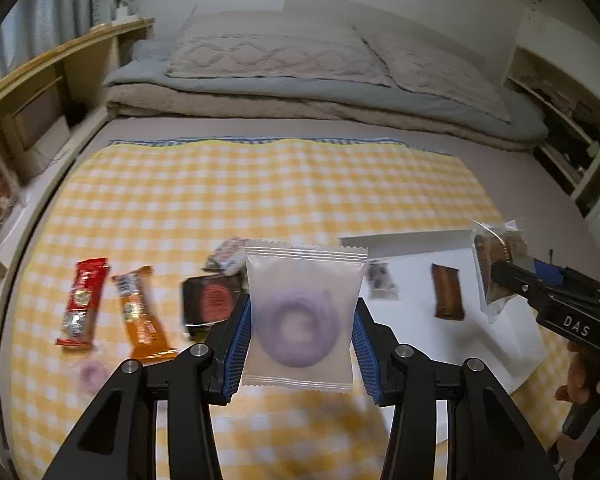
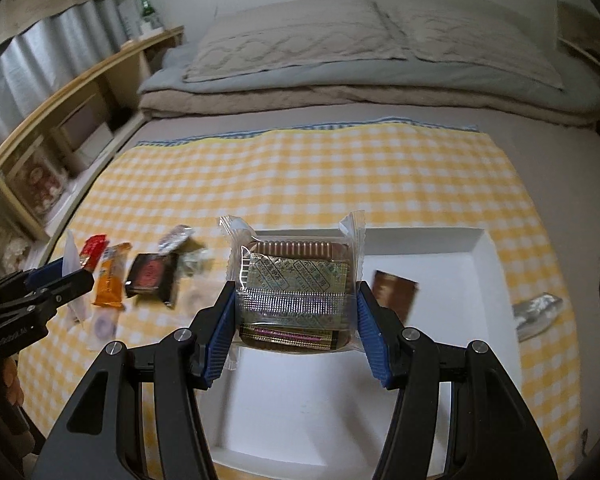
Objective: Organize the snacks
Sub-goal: 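Carry both packets into the white tray and open both tools to release them, then move both tools back toward the remaining snacks, then grasp the purple donut packet with the right tool while the left tool grasps the pink donut packet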
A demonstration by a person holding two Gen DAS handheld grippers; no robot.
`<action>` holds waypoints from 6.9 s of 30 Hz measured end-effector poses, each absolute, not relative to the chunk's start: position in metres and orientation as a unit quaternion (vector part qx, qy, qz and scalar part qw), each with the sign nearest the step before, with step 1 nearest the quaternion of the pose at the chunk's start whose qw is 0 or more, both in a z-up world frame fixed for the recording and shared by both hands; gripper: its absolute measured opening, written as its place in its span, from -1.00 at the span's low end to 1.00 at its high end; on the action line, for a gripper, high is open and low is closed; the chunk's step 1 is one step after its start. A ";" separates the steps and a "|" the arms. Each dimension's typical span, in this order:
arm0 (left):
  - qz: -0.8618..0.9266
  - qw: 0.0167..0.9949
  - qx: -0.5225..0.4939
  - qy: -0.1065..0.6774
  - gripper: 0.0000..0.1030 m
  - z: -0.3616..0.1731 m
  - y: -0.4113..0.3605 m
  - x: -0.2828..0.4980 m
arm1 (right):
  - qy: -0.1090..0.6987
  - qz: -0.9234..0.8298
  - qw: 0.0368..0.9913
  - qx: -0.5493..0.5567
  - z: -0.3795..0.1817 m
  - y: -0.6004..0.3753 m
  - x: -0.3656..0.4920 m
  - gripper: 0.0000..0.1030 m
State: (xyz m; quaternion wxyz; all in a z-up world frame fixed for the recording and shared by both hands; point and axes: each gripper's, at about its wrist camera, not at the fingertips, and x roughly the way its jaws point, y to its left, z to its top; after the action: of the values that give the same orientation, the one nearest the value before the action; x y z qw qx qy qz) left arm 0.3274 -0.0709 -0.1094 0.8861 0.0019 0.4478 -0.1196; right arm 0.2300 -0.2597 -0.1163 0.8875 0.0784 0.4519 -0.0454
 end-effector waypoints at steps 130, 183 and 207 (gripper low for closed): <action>-0.038 0.903 0.021 0.428 1.00 -0.063 0.058 0.275 | 0.431 -0.022 0.901 0.052 -0.100 -0.171 0.232 1.00; -0.077 0.780 -0.026 0.621 0.30 -0.245 0.145 0.387 | 0.623 0.114 0.774 -0.009 -0.275 -0.002 0.307 0.05; 0.036 0.763 -0.016 0.645 0.07 -0.260 0.097 0.399 | 0.609 0.092 0.788 0.002 -0.255 -0.034 0.305 0.05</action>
State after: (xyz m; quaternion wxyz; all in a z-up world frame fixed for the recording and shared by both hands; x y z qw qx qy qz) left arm 0.3995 0.0970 -0.2604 0.7630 -0.0159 0.6452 0.0357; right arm 0.3052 -0.0336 -0.2551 0.7877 0.0021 0.6092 0.0916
